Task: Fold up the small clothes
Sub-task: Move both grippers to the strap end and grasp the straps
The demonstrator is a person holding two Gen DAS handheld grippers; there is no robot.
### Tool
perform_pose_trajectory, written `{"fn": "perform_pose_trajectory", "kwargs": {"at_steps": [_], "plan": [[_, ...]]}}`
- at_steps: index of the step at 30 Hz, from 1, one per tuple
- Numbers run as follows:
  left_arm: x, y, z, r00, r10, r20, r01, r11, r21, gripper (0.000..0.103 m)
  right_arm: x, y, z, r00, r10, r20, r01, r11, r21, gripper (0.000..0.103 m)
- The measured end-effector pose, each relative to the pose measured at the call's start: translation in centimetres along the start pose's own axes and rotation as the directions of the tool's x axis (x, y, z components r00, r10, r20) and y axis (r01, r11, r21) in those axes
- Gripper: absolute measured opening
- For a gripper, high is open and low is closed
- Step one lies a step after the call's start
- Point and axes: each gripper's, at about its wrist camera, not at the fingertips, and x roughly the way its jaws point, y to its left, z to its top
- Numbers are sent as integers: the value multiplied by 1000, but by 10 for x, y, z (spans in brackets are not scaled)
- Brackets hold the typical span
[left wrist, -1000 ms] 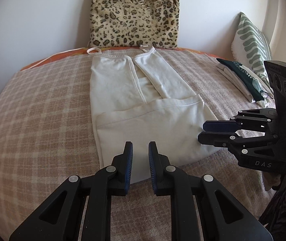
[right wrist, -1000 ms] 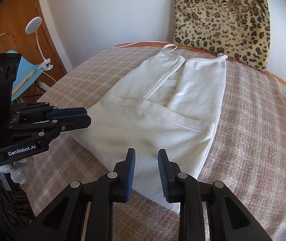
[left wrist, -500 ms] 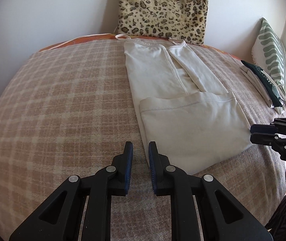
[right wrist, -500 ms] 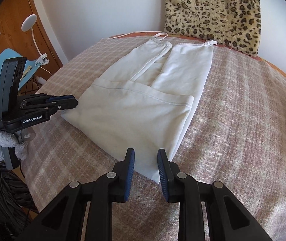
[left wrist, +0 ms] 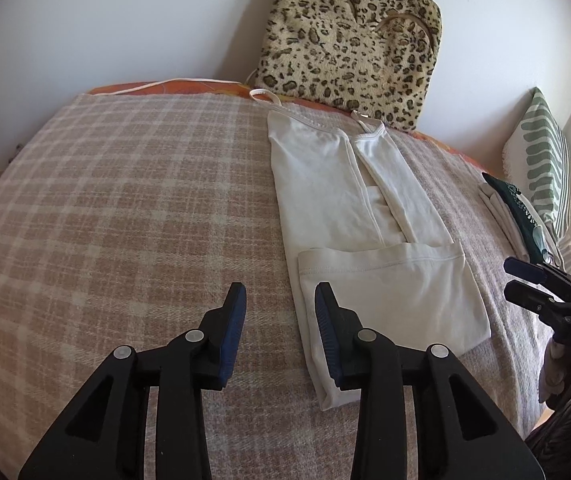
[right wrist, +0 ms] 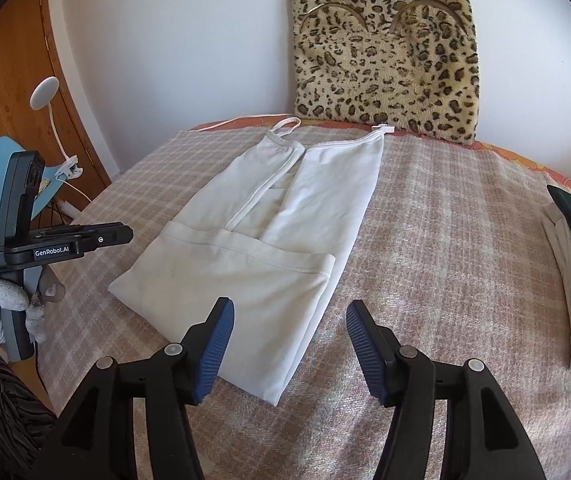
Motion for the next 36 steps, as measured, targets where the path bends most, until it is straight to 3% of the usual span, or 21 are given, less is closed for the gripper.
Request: {"fn": "perform_pose_trajectory", "kwargs": {"at_steps": [1, 3, 11, 16, 22, 27, 31, 36], "plan": [[1, 1, 1, 1000, -13, -2, 13, 1000, -15, 34, 0, -1, 2, 1000, 8, 10, -8, 1000, 8, 78], [4, 4, 4, 999, -45, -8, 45, 998, -49, 34, 0, -6, 7, 999, 13, 34, -14, 1000, 25, 81], [25, 23, 25, 989, -142, -37, 133, 974, -186, 34, 20, -45, 33, 996, 64, 56, -74, 974, 216, 81], [42, 24, 47, 982, -180, -54, 167, 967, -191, 34, 46, -70, 50, 991, 127, 36, -132, 938, 320, 74], [70, 27, 79, 988, -145, -61, 134, 979, -154, 40, 75, -87, 70, 982, 184, 35, -183, 908, 376, 67], [100, 43, 98, 977, -193, -86, 171, 961, -215, 40, 97, -95, 90, 986, 165, 14, -159, 921, 356, 67], [120, 41, 111, 978, -194, -77, 177, 966, -189, 40, 113, -111, 104, 985, 168, 22, -165, 915, 369, 65], [144, 45, 130, 960, -277, -39, 259, 932, -252, 40, 136, -127, 119, 979, 204, 30, -198, 893, 403, 60]]}}
